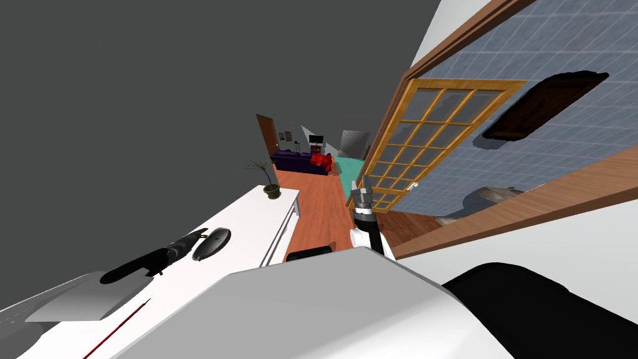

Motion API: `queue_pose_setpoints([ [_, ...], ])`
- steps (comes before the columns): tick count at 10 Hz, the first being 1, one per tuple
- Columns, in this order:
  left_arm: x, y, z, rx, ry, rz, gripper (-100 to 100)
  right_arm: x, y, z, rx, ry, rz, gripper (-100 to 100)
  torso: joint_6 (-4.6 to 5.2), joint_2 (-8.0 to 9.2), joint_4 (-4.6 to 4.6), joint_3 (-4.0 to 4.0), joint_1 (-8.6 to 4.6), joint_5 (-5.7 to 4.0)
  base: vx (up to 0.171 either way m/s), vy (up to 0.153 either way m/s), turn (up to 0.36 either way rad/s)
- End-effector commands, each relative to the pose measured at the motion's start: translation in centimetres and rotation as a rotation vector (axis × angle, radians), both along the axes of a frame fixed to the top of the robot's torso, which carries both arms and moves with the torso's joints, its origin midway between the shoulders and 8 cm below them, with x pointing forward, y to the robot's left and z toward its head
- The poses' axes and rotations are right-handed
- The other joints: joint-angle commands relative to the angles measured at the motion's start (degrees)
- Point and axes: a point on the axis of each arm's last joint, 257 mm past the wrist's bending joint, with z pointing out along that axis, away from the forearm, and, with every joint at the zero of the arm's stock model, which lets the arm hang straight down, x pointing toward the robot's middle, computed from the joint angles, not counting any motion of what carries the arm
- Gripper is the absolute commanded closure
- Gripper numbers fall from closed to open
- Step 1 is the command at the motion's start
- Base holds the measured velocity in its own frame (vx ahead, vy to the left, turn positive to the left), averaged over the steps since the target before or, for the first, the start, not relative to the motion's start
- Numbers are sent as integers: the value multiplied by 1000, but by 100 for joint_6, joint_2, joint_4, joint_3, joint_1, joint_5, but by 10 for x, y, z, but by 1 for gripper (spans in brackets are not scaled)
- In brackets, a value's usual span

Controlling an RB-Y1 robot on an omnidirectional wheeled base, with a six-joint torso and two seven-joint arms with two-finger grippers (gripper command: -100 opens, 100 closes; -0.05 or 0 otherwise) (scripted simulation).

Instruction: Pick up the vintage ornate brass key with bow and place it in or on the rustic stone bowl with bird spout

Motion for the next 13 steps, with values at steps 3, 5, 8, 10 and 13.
queue_pose_setpoints([
  [3, 26, -6, 16, 6, -9, 6, -100, 0, 0, 0, 0, 0, 0, 0, 1, 18, 4, 10, 9, 1, -60, 24, -1],
  [5, 34, -9, 21, 8, -7, 10, -100, 0, 0, 0, 0, 0, 0, 0, -1, 24, 6, 14, 10, 2, -53, 23, 1],
  [8, 58, -19, 38, 6, -10, 6, -100, 0, 0, 0, 0, 0, 0, 0, 0, 24, 6, 14, 7, 1, -68, 26, -1],
  [10, 64, -22, 43, 4, -5, 6, -100, 0, 0, 0, 0, 0, 0, 0, 0, 28, 6, 16, 12, 3, -67, 27, -2],
  [13, 75, -28, 52, -1, -8, 1, -100, 0, 0, 0, 0, 0, 0, 0, 0, 18, 4, 11, 7, 1, -39, 17, 1],
])
